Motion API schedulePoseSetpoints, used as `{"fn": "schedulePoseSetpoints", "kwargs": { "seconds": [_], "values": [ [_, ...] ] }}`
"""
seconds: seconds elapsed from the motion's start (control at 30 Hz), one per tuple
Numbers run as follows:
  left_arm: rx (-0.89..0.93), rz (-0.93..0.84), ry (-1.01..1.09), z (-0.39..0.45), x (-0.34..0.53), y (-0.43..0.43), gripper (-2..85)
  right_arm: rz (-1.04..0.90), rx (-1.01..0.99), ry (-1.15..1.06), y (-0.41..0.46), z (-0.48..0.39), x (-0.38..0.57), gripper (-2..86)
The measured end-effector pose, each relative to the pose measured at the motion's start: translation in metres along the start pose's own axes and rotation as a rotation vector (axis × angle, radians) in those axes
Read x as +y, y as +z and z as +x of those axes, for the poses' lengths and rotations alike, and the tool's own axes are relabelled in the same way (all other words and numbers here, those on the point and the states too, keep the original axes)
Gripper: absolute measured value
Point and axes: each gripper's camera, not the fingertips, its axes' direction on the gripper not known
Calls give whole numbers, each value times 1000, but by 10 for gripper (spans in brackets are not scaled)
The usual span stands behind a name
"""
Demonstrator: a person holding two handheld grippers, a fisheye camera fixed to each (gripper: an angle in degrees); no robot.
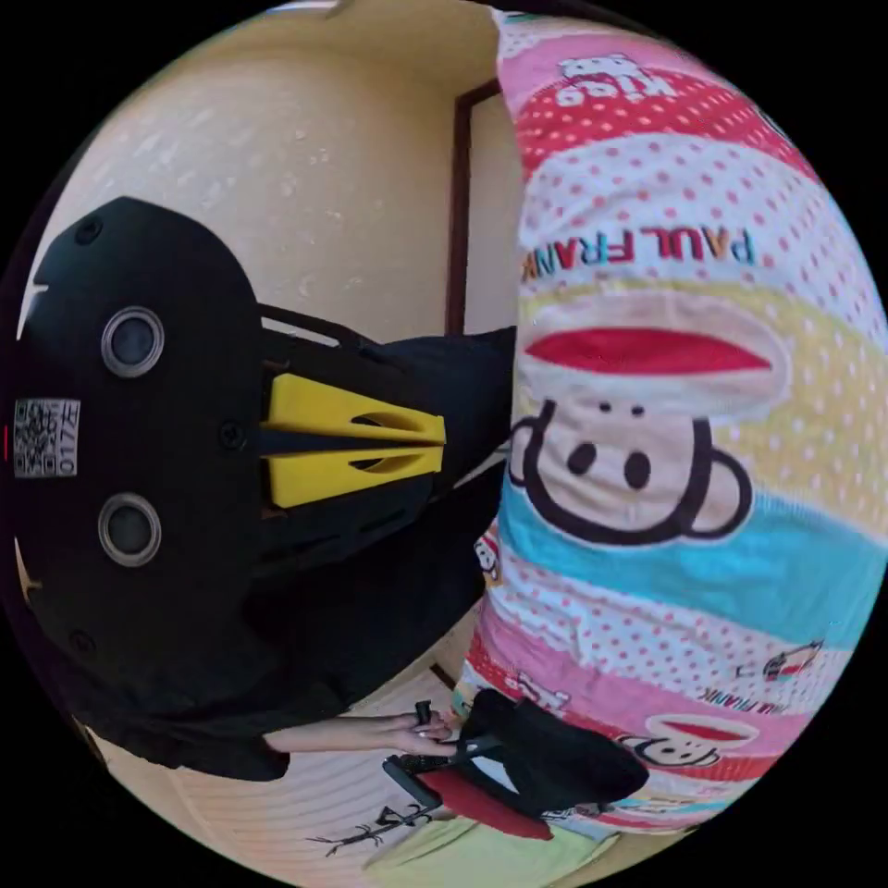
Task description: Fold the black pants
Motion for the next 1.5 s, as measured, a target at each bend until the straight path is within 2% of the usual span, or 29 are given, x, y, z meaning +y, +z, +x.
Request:
{"fn": "schedulePoseSetpoints", "kwargs": {
  "seconds": [0.07,0.2,0.33,0.47,0.57,0.67,0.77,0.87,0.9,0.97,1.03,1.13,1.23,1.37,1.43,1.5],
  "values": [
    [107,63,-154,-56,36,-11,-10,-81,-84,59,1,19,-19,5],
    [470,283,-426,-136,114,-7,-10,-66,-126,-83,5,35,-21,3],
    [721,352,-545,-150,145,36,-10,-29,-199,-83,5,59,-18,2],
    [941,327,-574,-155,150,60,-9,-100,-220,126,9,75,-36,3],
    [922,411,-604,-173,155,29,-9,-111,-186,312,8,76,-41,2],
    [898,356,-482,-169,134,9,-9,-54,-172,421,2,67,-32,2],
    [746,223,-351,-163,107,-14,-9,40,-181,506,-2,61,-9,2],
    [629,261,-243,-165,96,-48,-9,139,-222,601,3,57,29,2],
    [618,264,-200,-167,92,-56,-8,121,-243,615,8,56,36,2],
    [610,260,-140,-172,88,-67,-4,-140,-356,621,54,49,61,2],
    [596,306,-84,-182,93,-83,8,-269,-467,537,87,30,83,2],
    [550,486,-38,-217,123,-124,48,-363,-413,489,115,-7,124,2],
    [510,693,-27,-271,163,-168,68,-433,-444,489,133,-20,140,2],
    [400,964,-219,-378,232,-217,98,-398,-402,488,125,-9,132,2],
    [440,1042,-302,-424,251,-227,121,-380,-394,480,122,-5,131,2],
    [567,1029,-319,-468,247,-226,129,-383,-395,478,122,-1,132,2]
  ]
}}
